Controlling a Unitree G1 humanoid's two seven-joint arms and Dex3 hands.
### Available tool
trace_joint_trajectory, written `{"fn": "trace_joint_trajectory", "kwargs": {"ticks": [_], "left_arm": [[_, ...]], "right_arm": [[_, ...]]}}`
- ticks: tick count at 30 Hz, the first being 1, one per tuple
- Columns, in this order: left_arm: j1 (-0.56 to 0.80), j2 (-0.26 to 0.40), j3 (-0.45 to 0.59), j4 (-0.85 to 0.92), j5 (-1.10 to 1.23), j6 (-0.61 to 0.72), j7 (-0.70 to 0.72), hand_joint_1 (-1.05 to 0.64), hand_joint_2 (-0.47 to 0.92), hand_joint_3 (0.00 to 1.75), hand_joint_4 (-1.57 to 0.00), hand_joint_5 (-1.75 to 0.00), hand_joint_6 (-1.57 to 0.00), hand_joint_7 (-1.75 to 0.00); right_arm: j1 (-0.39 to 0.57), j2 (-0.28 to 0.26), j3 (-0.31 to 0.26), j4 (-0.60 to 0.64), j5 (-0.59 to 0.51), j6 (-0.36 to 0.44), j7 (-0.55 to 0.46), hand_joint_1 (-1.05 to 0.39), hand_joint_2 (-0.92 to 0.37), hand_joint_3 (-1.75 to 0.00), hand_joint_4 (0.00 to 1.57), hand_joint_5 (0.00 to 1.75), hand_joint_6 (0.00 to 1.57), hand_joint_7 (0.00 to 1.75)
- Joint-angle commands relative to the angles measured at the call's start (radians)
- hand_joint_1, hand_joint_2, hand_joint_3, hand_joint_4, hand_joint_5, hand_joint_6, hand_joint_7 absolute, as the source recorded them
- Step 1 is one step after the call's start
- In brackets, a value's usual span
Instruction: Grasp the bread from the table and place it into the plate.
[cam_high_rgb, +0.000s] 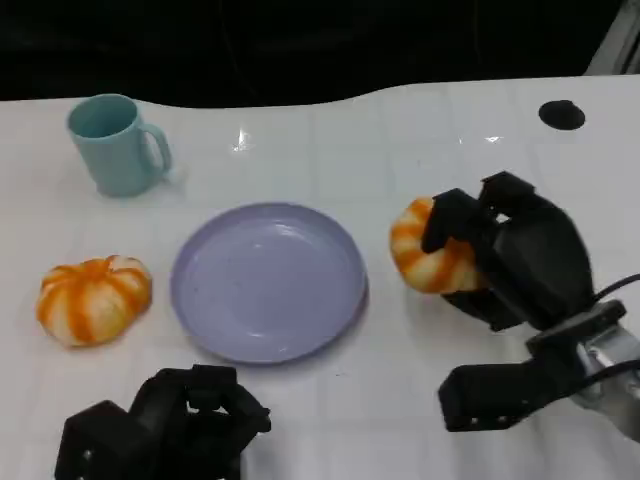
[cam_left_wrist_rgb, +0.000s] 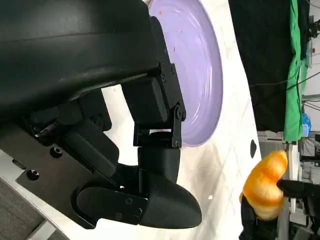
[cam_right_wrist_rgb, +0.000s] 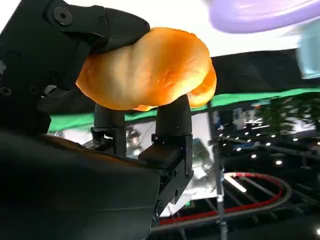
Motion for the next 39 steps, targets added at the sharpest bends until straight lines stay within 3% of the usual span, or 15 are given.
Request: {"fn": "trace_joint_trajectory", "kwargs": {"ticks": [1, 4, 10, 14, 21, 22, 23, 24, 25, 28, 29, 31, 32, 34, 39], "left_arm": [[-0.005, 0.008, 0.004, 0.025, -0.002, -0.029, -0.004, -1.05, 0.62, 0.55, -1.57, -1.22, -1.39, -0.8], [-0.01, 0.009, 0.006, 0.031, -0.01, -0.028, -0.009, -1.05, 0.62, 0.55, -1.57, -1.21, -1.39, -0.8], [-0.004, 0.015, 0.008, 0.025, -0.012, -0.024, -0.014, -1.05, 0.62, 0.54, -1.57, -1.21, -1.4, -0.79], [0.006, 0.014, 0.007, 0.009, -0.011, -0.02, -0.013, -1.05, 0.61, 0.55, -1.57, -1.21, -1.4, -0.79], [0.016, 0.013, 0.007, -0.009, -0.015, -0.008, -0.017, -1.05, 0.61, 0.55, -1.57, -1.22, -1.41, -0.78], [0.016, 0.012, 0.007, -0.009, -0.018, -0.01, -0.02, -1.05, 0.61, 0.55, -1.57, -1.22, -1.41, -0.78], [0.017, 0.012, 0.007, -0.009, -0.02, -0.011, -0.021, -1.05, 0.61, 0.54, -1.57, -1.22, -1.41, -0.78], [0.017, 0.011, 0.008, -0.009, -0.021, -0.014, -0.022, -1.05, 0.61, 0.54, -1.57, -1.22, -1.41, -0.78], [0.018, 0.01, 0.007, -0.01, -0.022, -0.013, -0.022, -1.05, 0.61, 0.54, -1.57, -1.22, -1.41, -0.78], [0.02, 0.009, 0.005, -0.014, -0.021, -0.012, -0.02, -1.05, 0.61, 0.54, -1.57, -1.22, -1.42, -0.78], [0.021, 0.01, 0.004, -0.016, -0.02, -0.011, -0.018, -1.05, 0.6, 0.55, -1.57, -1.22, -1.42, -0.78], [0.024, 0.009, 0.003, -0.021, -0.02, -0.007, -0.015, -1.05, 0.6, 0.55, -1.57, -1.22, -1.42, -0.78], [0.024, 0.01, 0.002, -0.023, -0.02, -0.005, -0.015, -1.05, 0.6, 0.55, -1.57, -1.22, -1.42, -0.78], [0.024, 0.01, 0.002, -0.023, -0.021, -0.005, -0.017, -1.05, 0.6, 0.55, -1.57, -1.22, -1.42, -0.78], [0.028, 0.013, -0.001, -0.026, -0.018, -0.012, -0.019, -1.05, 0.61, 0.56, -1.57, -1.22, -1.42, -0.77]], "right_arm": [[-0.03, 0.051, 0.001, -0.027, 0.021, -0.003, 0.061, -0.17, -0.26, -1.42, 1.03, 1.75, 0.79, 1.74], [-0.067, 0.105, 0.019, -0.005, 0.006, 0.024, 0.095, -0.18, -0.22, -1.39, 1.01, 1.75, 0.84, 1.58], [-0.127, 0.199, 0.036, 0.062, 0.018, 0.052, 0.15, -0.17, -0.29, -1.26, 0.96, 1.75, 0.77, 1.7], [-0.174, 0.248, 0.052, 0.141, 0.009, 0.039, 0.122, -0.17, -0.33, -1.09, 0.94, 1.75, 0.71, 1.74], [-0.255, 0.332, 0.078, 0.286, 0.008, 0.063, 0.114, -0.21, -0.39, -1.07, 0.92, 1.75, 0.7, 1.75], [-0.264, 0.342, 0.082, 0.305, 0.006, 0.071, 0.106, -0.2, -0.39, -1.03, 0.91, 1.75, 0.69, 1.66], [-0.273, 0.353, 0.084, 0.322, 0.008, 0.078, 0.103, -0.2, -0.43, -0.91, 0.9, 1.75, 0.75, 1.42], [-0.281, 0.362, 0.087, 0.338, 0.008, 0.087, 0.104, -0.19, -0.46, -0.86, 0.91, 1.75, 0.78, 1.36], [-0.288, 0.37, 0.09, 0.351, 0.01, 0.094, 0.103, -0.18, -0.46, -0.81, 0.9, 1.75, 0.79, 1.32], [-0.298, 0.386, 0.091, 0.38, 0.022, 0.096, 0.108, -0.16, -0.51, -0.68, 0.87, 1.75, 0.75, 1.45], [-0.299, 0.39, 0.09, 0.387, 0.027, 0.096, 0.116, -0.21, -0.61, -0.54, 0.84, 1.44, 0.79, 1.11], [-0.302, 0.395, 0.09, 0.394, 0.035, 0.109, 0.157, -0.25, -0.75, -0.33, 0.81, 1.18, 0.87, 0.68], [-0.304, 0.396, 0.091, 0.394, 0.035, 0.117, 0.175, -0.28, -0.81, -0.23, 0.71, 0.93, 0.81, 0.44], [-0.308, 0.395, 0.096, 0.39, 0.035, 0.129, 0.22, -0.35, -0.89, -0.14, 0.59, 0.6, 0.72, 0.17], [-0.301, 0.393, 0.102, 0.366, 0.039, 0.146, 0.298, -0.52, -0.92, -0.09, 0.28, 0.31, 0.43, 0.0]]}}
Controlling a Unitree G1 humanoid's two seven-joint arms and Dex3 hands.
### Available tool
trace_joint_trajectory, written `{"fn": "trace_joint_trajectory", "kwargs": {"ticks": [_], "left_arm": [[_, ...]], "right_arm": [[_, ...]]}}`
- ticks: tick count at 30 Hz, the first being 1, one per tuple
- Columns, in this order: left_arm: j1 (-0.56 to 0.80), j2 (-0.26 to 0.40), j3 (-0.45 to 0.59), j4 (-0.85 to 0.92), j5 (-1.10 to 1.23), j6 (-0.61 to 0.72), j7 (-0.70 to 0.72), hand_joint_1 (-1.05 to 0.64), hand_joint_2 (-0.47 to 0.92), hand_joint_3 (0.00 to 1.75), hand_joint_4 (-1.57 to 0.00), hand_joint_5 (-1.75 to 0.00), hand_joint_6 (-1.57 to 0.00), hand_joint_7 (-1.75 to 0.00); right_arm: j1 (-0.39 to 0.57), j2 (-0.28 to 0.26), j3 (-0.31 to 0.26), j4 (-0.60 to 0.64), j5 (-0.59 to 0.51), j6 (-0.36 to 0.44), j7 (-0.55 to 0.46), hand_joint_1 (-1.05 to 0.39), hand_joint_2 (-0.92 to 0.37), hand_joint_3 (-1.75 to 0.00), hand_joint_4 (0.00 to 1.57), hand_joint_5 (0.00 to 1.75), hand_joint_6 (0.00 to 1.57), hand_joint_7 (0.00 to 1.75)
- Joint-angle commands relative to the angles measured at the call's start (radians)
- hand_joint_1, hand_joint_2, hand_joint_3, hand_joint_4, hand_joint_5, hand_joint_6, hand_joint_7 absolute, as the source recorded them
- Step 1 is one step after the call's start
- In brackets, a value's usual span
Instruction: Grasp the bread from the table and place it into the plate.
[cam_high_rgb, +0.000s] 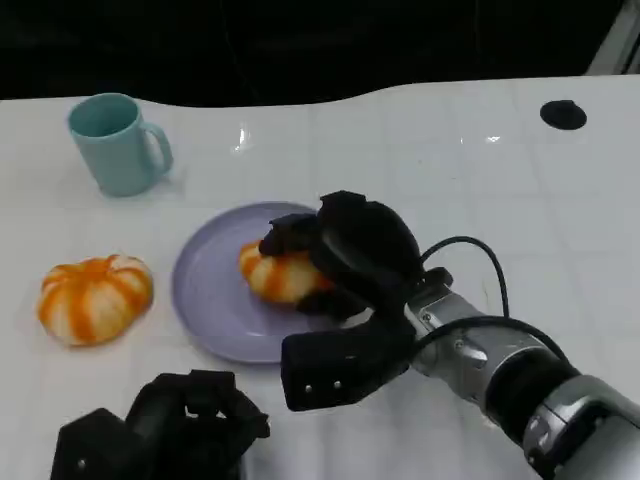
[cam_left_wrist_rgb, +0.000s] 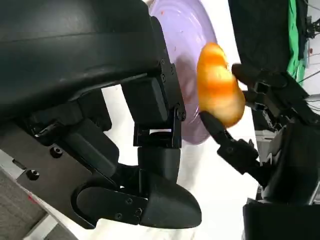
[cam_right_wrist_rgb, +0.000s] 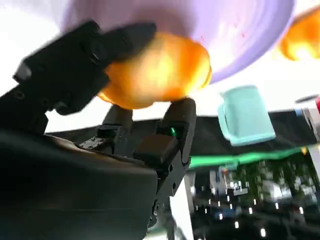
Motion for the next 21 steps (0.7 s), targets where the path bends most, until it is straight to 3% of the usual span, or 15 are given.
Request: {"fn": "trace_joint_trajectory", "kwargs": {"ticks": [1, 3, 7, 13, 21], "left_arm": [[0.007, 0.012, 0.001, -0.009, -0.006, -0.002, -0.01, -1.05, 0.61, 0.56, -1.57, -1.22, -1.41, -0.77], [0.007, 0.013, 0.001, -0.007, -0.004, -0.004, -0.009, -1.05, 0.61, 0.56, -1.57, -1.22, -1.41, -0.76], [0.006, 0.014, -0.002, -0.01, 0.0, 0.003, -0.004, -1.05, 0.6, 0.56, -1.57, -1.22, -1.41, -0.76], [0.0, 0.016, -0.004, -0.001, 0.003, -0.005, -0.003, -1.05, 0.61, 0.56, -1.57, -1.22, -1.4, -0.76], [-0.005, 0.018, -0.003, 0.003, 0.004, 0.003, 0.001, -1.05, 0.62, 0.55, -1.57, -1.22, -1.4, -0.76]], "right_arm": [[-0.02, -0.003, 0.008, -0.031, 0.009, 0.014, 0.061, -0.55, -0.92, -0.11, 0.23, 0.29, 0.36, 0.0], [-0.011, -0.007, 0.009, -0.05, 0.014, 0.017, 0.098, -0.62, -0.92, -0.16, 0.14, 0.27, 0.25, 0.0], [0.014, -0.021, 0.001, -0.114, 0.029, 0.025, 0.166, -0.67, -0.92, -0.24, 0.07, 0.27, 0.18, 0.0], [0.065, -0.07, -0.003, -0.238, 0.042, 0.017, 0.209, -0.68, -0.92, -0.26, 0.1, 0.3, 0.21, 0.01], [0.181, -0.163, -0.027, -0.423, 0.053, -0.036, 0.183, -0.63, -0.92, -0.22, 0.2, 0.39, 0.3, 0.05]]}}
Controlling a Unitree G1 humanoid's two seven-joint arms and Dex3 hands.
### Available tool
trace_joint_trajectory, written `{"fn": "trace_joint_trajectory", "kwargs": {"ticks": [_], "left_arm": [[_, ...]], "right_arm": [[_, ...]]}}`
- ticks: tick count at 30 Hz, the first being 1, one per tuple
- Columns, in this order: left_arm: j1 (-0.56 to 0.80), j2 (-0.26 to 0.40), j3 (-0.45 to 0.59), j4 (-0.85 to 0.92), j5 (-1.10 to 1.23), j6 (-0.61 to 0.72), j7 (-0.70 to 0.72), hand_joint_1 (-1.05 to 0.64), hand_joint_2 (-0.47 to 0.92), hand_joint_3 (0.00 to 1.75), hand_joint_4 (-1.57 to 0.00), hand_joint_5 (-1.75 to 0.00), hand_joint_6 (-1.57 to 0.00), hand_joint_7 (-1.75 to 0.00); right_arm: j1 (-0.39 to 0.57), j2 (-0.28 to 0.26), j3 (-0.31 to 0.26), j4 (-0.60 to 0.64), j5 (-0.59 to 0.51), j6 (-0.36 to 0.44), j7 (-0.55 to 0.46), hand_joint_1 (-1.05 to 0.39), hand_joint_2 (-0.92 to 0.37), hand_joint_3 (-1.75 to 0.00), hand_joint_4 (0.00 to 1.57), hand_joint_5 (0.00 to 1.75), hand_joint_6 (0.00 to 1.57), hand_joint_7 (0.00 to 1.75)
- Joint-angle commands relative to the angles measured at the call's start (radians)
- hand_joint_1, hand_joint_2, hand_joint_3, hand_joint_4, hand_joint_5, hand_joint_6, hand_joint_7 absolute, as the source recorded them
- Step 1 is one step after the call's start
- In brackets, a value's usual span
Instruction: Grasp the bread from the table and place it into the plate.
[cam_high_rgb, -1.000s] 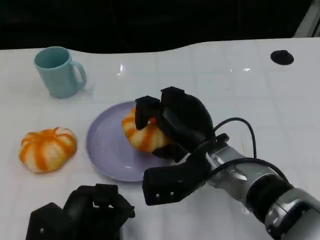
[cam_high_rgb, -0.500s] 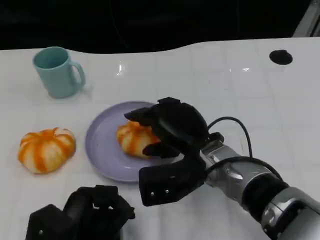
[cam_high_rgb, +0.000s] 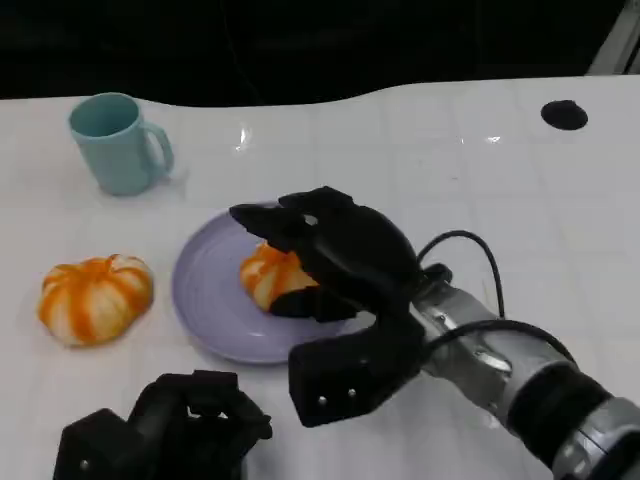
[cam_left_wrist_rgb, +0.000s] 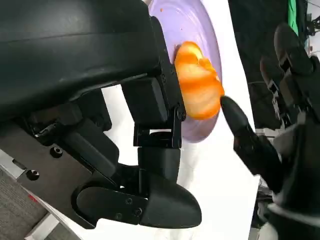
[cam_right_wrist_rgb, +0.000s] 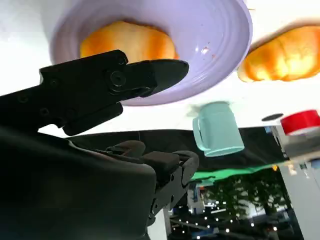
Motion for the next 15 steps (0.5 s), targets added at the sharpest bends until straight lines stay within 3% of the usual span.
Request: {"fn": "trace_joint_trajectory", "kwargs": {"ticks": [1, 11, 15], "left_arm": [[-0.004, 0.015, 0.005, 0.002, 0.003, 0.006, 0.001, -1.05, 0.62, 0.55, -1.57, -1.22, -1.4, -0.76], [-0.003, 0.017, 0.006, 0.003, -0.004, -0.001, -0.008, -1.05, 0.62, 0.54, -1.57, -1.22, -1.4, -0.76], [-0.001, 0.017, 0.002, -0.006, 0.003, 0.008, 0.001, -1.05, 0.62, 0.54, -1.57, -1.22, -1.4, -0.76]], "right_arm": [[0.068, -0.061, -0.026, -0.103, 0.015, -0.036, -0.027, -0.62, -0.92, -0.21, 0.22, 0.41, 0.32, 0.06], [0.254, -0.16, -0.107, -0.29, 0.079, -0.167, -0.058, -0.48, -0.92, -0.17, 0.38, 0.56, 0.54, 0.15], [0.324, -0.17, -0.16, -0.338, 0.152, -0.237, -0.053, -0.37, -0.92, -0.12, 0.55, 0.65, 0.72, 0.21]]}}
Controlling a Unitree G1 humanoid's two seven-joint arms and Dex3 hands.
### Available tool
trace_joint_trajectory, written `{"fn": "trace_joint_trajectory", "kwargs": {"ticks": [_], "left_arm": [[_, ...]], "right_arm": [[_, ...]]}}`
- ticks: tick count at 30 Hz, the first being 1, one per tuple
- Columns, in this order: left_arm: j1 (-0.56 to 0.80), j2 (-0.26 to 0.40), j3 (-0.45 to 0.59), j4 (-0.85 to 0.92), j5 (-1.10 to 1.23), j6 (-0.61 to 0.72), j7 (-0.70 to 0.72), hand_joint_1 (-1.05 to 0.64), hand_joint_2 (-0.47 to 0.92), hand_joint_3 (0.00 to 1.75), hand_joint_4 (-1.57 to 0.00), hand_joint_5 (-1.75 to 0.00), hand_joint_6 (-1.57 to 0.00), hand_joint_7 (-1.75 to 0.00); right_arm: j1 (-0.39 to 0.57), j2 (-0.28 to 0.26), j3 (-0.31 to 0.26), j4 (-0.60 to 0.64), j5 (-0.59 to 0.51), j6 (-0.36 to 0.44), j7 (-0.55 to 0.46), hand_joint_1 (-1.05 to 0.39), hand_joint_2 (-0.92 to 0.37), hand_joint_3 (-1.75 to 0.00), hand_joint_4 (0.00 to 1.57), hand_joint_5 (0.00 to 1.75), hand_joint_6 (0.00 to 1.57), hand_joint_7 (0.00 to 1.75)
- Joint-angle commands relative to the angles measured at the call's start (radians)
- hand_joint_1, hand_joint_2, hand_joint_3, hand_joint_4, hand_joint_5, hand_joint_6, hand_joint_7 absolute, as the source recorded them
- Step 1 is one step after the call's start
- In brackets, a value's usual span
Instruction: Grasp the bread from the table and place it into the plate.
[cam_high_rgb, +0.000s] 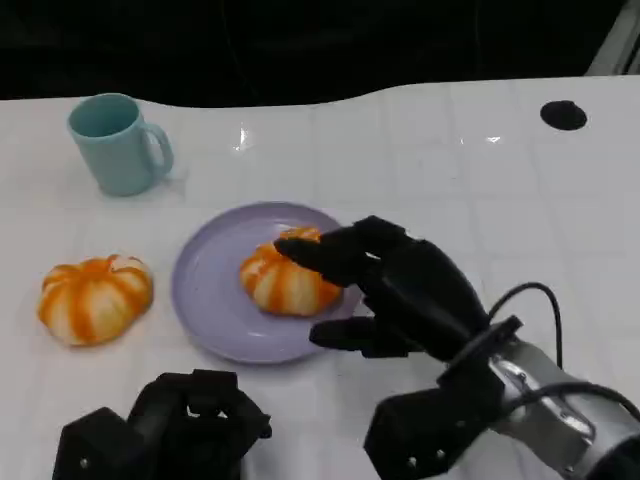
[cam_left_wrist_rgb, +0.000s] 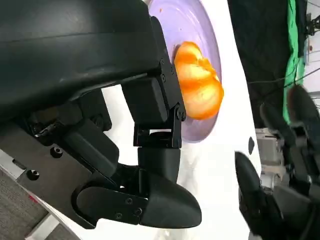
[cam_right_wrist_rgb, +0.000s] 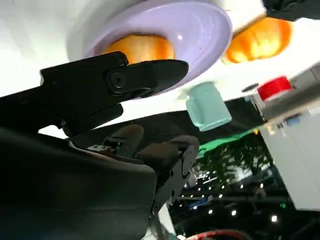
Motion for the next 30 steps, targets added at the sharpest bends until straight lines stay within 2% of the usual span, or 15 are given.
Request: {"fn": "trace_joint_trajectory", "kwargs": {"ticks": [1, 3, 4, 6, 7, 8, 14, 18, 24, 30], "left_arm": [[0.001, 0.013, 0.002, -0.007, 0.005, 0.007, 0.002, -1.05, 0.62, 0.54, -1.57, -1.22, -1.4, -0.76], [0.0, 0.012, 0.001, -0.008, 0.006, 0.007, 0.005, -1.05, 0.62, 0.53, -1.57, -1.22, -1.41, -0.76], [0.0, 0.011, 0.001, -0.008, 0.007, 0.007, 0.006, -1.05, 0.63, 0.53, -1.57, -1.22, -1.41, -0.76], [0.0, 0.009, 0.001, -0.007, 0.003, 0.007, 0.004, -1.05, 0.63, 0.53, -1.57, -1.22, -1.41, -0.76], [0.0, 0.008, 0.001, -0.007, 0.002, 0.006, 0.003, -1.05, 0.63, 0.53, -1.57, -1.22, -1.41, -0.76], [0.001, 0.008, 0.001, -0.007, 0.002, 0.005, 0.002, -1.05, 0.63, 0.53, -1.57, -1.22, -1.41, -0.76], [-0.001, 0.004, 0.001, -0.008, 0.002, 0.007, 0.003, -1.05, 0.62, 0.53, -1.57, -1.21, -1.42, -0.76], [-0.001, 0.003, -0.001, -0.012, 0.005, 0.011, 0.006, -1.05, 0.63, 0.53, -1.57, -1.2, -1.42, -0.76], [0.005, 0.001, -0.003, -0.03, 0.01, 0.028, 0.012, -1.05, 0.63, 0.52, -1.57, -1.2, -1.43, -0.75], [0.002, 0.005, -0.002, -0.026, 0.008, 0.022, 0.005, -1.05, 0.63, 0.52, -1.57, -1.21, -1.42, -0.75]], "right_arm": [[0.077, -0.024, -0.069, -0.06, 0.102, -0.08, 0.006, -0.35, -0.92, -0.14, 0.59, 0.68, 0.76, 0.22], [0.115, -0.033, -0.096, -0.08, 0.144, -0.11, 0.019, -0.33, -0.89, -0.25, 0.63, 0.91, 0.84, 0.28], [0.132, -0.038, -0.108, -0.086, 0.159, -0.127, 0.024, -0.31, -0.82, -0.42, 0.66, 1.09, 0.86, 0.42], [0.161, -0.05, -0.131, -0.088, 0.185, -0.167, 0.026, -0.29, -0.69, -0.69, 0.68, 1.25, 0.83, 0.63], [0.176, -0.056, -0.144, -0.086, 0.205, -0.194, 0.035, -0.27, -0.59, -0.91, 0.68, 1.38, 0.78, 0.82], [0.19, -0.061, -0.156, -0.084, 0.227, -0.217, 0.047, -0.26, -0.55, -0.98, 0.69, 1.43, 0.76, 0.89], [0.285, -0.098, -0.221, -0.094, 0.367, -0.302, 0.155, -0.22, -0.53, -1.11, 0.68, 1.66, 0.77, 1.09], [0.35, -0.106, -0.258, -0.138, 0.475, -0.285, 0.256, -0.23, -0.52, -1.13, 0.72, 1.71, 0.78, 1.21], [0.431, -0.116, -0.318, -0.192, 0.507, -0.292, 0.318, -0.22, -0.46, -1.25, 0.81, 1.75, 0.75, 1.34], [0.507, -0.119, -0.356, -0.223, 0.542, -0.289, 0.372, -0.26, -0.46, -1.27, 0.79, 1.75, 0.74, 1.39]]}}
